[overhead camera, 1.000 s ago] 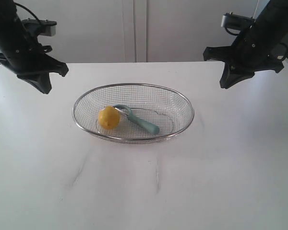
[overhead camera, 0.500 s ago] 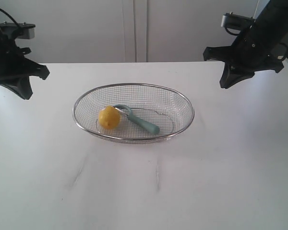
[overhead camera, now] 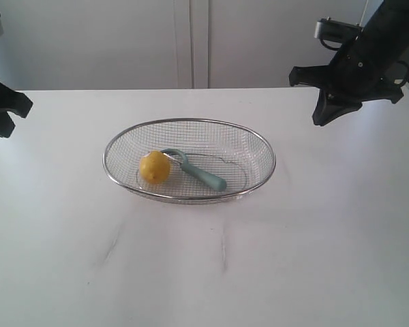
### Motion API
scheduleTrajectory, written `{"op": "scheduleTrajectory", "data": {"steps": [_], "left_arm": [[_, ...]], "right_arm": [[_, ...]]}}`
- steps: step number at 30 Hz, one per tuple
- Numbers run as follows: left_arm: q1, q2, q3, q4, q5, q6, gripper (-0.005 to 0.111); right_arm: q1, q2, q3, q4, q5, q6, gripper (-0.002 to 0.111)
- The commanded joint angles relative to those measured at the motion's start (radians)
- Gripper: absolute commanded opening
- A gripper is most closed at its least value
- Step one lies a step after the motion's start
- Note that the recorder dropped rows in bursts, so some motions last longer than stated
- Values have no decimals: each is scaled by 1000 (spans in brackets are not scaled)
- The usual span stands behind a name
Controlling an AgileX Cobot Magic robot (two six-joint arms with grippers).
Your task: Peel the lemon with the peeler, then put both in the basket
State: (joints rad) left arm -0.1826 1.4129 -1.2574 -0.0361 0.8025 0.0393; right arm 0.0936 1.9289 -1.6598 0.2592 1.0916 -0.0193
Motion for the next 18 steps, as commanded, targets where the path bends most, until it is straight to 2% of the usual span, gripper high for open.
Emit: {"op": "scheduleTrajectory", "data": {"steps": [1, 10, 12, 18], "left_arm": [[3, -10, 7, 6, 17, 10, 0], [3, -12, 7, 8, 11, 10, 0], [3, -17, 7, 8, -27, 10, 0], [3, -85, 49, 8, -54, 12, 0]], "right_arm": [[-4, -12, -4, -2, -2, -1, 3], [-4, -12, -4, -2, -2, -1, 3], [-4, -12, -4, -2, -2, -1, 3], [-4, -12, -4, -2, -2, -1, 3]]}}
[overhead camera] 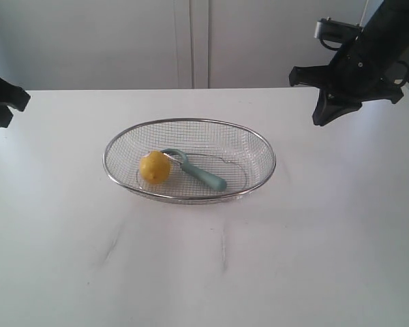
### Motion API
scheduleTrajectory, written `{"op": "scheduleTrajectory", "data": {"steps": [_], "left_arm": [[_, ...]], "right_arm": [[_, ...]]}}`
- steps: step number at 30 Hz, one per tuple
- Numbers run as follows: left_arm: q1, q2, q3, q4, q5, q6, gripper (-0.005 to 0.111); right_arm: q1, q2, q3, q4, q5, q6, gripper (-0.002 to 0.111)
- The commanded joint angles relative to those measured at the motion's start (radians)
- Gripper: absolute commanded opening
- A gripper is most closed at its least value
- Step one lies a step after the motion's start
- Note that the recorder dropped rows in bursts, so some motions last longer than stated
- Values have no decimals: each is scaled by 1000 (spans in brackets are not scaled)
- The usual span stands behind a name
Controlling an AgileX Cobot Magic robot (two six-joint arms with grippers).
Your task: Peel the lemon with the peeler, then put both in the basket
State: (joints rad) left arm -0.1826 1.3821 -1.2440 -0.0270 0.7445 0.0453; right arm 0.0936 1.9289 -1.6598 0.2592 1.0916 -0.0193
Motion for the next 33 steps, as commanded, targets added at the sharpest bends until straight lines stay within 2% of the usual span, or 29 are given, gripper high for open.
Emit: {"op": "scheduleTrajectory", "data": {"steps": [1, 9, 14, 23, 33], "left_arm": [[3, -78, 61, -1, 2, 8, 0], [3, -220, 234, 10, -101, 12, 0], [3, -303, 327, 27, -108, 12, 0], [69, -438, 496, 17, -160, 12, 0], [100, -642, 707, 6, -260, 12, 0]], "right_arm": [[-4, -12, -4, -2, -2, -1, 3], [-4, -12, -4, -2, -2, -1, 3], [-4, -12, -4, -2, -2, -1, 3], [-4, -12, -4, -2, -2, -1, 3], [-4, -12, -4, -2, -2, -1, 3]]}}
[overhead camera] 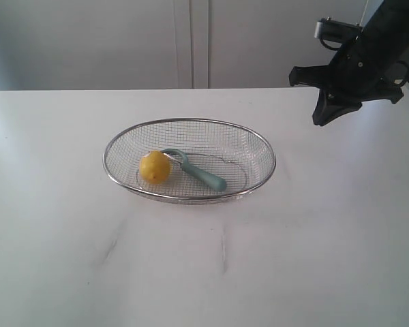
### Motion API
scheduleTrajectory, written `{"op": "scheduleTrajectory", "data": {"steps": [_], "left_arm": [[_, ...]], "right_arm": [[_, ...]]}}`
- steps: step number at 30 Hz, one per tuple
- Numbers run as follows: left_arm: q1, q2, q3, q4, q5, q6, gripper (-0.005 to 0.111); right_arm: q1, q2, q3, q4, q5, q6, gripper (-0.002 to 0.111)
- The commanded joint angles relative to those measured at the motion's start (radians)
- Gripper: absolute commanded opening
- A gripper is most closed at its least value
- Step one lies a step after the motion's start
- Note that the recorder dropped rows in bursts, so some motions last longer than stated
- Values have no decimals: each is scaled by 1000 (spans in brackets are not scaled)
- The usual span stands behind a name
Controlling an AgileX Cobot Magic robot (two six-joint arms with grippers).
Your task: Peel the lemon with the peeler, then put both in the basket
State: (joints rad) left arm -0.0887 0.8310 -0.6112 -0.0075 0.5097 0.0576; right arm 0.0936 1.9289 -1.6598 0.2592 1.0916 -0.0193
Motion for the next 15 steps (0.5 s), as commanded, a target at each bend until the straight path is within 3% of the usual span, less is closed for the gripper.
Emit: {"op": "scheduleTrajectory", "data": {"steps": [1, 15], "left_arm": [[6, -118, 94, -14, -25, 0, 0], [6, -464, 333, -14, -26, 0, 0]], "right_arm": [[-4, -12, -4, -2, -2, -1, 3], [-4, -12, -4, -2, -2, -1, 3]]}}
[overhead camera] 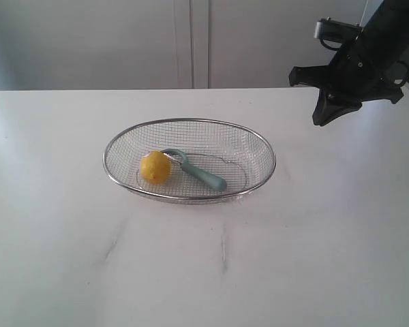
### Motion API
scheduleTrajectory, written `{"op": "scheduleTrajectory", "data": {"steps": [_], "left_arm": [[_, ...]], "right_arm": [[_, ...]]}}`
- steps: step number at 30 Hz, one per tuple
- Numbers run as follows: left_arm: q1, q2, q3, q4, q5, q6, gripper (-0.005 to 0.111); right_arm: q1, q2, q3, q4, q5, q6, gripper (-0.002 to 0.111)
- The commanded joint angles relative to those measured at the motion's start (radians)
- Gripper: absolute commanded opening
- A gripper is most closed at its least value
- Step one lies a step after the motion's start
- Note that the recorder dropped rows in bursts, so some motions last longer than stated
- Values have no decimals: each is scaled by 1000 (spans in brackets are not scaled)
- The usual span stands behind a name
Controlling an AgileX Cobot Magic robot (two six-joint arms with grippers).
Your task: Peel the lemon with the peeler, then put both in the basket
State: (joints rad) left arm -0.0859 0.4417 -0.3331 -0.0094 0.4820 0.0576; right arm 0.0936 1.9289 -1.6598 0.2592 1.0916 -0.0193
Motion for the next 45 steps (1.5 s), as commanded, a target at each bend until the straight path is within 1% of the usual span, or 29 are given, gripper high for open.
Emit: {"op": "scheduleTrajectory", "data": {"steps": [1, 9, 20, 25, 28, 34, 39, 45], "left_arm": [[3, -97, 69, -12, 4, 0, 0], [3, -252, 131, -10, -50, 0, 0], [3, -389, 133, 18, -9, 8, 0], [3, -442, 179, 18, -32, 22, 0], [6, -442, 237, 18, -67, 22, 0], [37, -442, 327, 18, -111, 22, 0], [74, -442, 333, 9, -124, 22, 0], [84, -442, 333, -14, -124, 22, 0]], "right_arm": [[-4, -12, -4, -2, -2, -1, 3], [-4, -12, -4, -2, -2, -1, 3], [-4, -12, -4, -2, -2, -1, 3], [-4, -12, -4, -2, -2, -1, 3], [-4, -12, -4, -2, -2, -1, 3], [-4, -12, -4, -2, -2, -1, 3], [-4, -12, -4, -2, -2, -1, 3], [-4, -12, -4, -2, -2, -1, 3]]}}
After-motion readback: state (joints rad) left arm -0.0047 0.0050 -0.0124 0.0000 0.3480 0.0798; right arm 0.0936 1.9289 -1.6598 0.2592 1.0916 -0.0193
